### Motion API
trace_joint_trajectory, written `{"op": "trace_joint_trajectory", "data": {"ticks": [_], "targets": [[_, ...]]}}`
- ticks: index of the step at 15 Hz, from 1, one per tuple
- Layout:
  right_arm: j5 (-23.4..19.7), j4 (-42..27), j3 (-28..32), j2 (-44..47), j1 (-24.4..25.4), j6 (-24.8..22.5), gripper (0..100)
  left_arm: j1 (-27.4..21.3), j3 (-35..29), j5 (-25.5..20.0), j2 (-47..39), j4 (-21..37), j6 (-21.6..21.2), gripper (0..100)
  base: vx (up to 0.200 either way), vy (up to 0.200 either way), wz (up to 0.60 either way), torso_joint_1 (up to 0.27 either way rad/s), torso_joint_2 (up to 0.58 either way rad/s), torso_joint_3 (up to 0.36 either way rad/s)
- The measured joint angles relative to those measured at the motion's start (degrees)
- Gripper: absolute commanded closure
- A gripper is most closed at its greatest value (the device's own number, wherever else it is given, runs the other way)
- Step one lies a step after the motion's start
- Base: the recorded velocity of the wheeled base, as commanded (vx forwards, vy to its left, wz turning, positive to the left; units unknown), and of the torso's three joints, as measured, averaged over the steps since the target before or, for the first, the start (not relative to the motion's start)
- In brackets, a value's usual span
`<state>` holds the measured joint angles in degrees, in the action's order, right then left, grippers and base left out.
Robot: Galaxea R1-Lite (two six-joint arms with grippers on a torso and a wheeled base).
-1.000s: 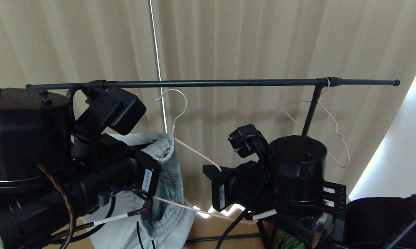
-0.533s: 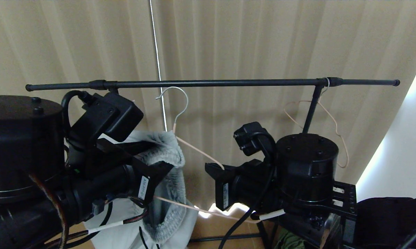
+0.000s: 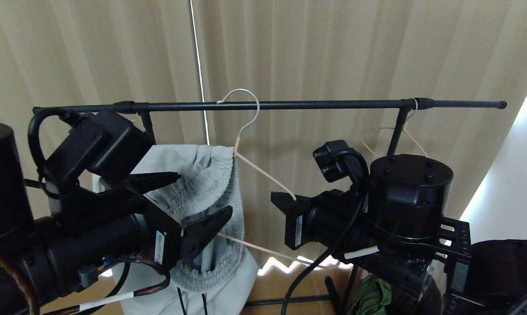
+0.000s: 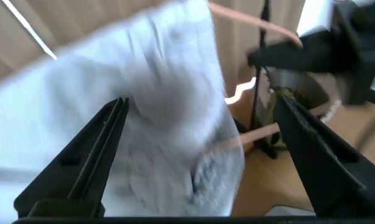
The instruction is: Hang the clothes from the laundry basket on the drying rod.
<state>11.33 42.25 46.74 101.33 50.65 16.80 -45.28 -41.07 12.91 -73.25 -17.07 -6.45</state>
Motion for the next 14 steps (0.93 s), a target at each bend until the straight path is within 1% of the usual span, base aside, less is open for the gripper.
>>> {"op": "trace_joint_trajectory", "data": {"ticks": [2,3,4,5,6,7,9,11,13,14], "targets": [[-0.05,-0.07,-0.44,-0.84,-1.89,-1.69,100,0.00,1.79,-1.30,1.48,-0.20,-0.66,0,0.000,0.000,0.00,0.000,0.00,0.000],[-0.13,-0.07,-0.96,-1.46,-3.19,-3.01,100,0.00,2.93,-1.74,2.28,-1.33,-1.35,0,0.000,0.000,0.00,0.000,0.00,0.000],[-0.33,-0.11,-1.84,-2.18,-4.63,-4.66,100,0.05,3.67,-1.76,2.80,-4.33,-2.00,0,0.000,0.000,0.00,0.000,0.00,0.000],[-0.44,-0.18,-2.62,-2.77,-5.71,-5.94,100,0.11,4.28,-1.80,3.13,-5.56,-2.55,0,0.000,0.000,0.00,0.000,0.00,0.000],[-0.68,-0.16,-3.77,-3.49,-7.27,-8.00,100,0.38,4.80,-1.89,3.39,-8.90,-4.22,0,0.000,0.000,0.00,0.000,0.00,0.000],[-1.50,-0.16,-5.21,-4.25,-9.12,-10.09,100,1.34,5.40,-2.10,3.57,-11.25,-7.20,0,0.000,0.000,0.00,0.000,0.00,0.000],[-2.93,-0.13,-6.64,-5.38,-10.89,-11.12,100,2.58,5.96,-3.15,3.74,-12.06,-9.23,0,0.000,0.000,0.00,0.000,0.00,0.000],[-7.72,-0.13,-9.31,-7.47,-12.48,-13.46,100,5.80,5.71,-8.12,3.74,-12.21,-16.18,0,0.000,0.000,0.00,0.000,0.00,0.000],[-9.78,-0.18,-11.19,-9.11,-13.47,-15.49,100,8.35,5.44,-13.01,3.50,-12.04,-23.58,0,0.000,0.000,0.00,0.000,0.00,0.000],[-10.37,-0.21,-11.46,-9.40,-13.62,-15.90,100,8.90,5.38,-13.92,3.11,-11.95,-25.49,0,0.000,0.000,0.00,0.000,0.00,0.000]]}}
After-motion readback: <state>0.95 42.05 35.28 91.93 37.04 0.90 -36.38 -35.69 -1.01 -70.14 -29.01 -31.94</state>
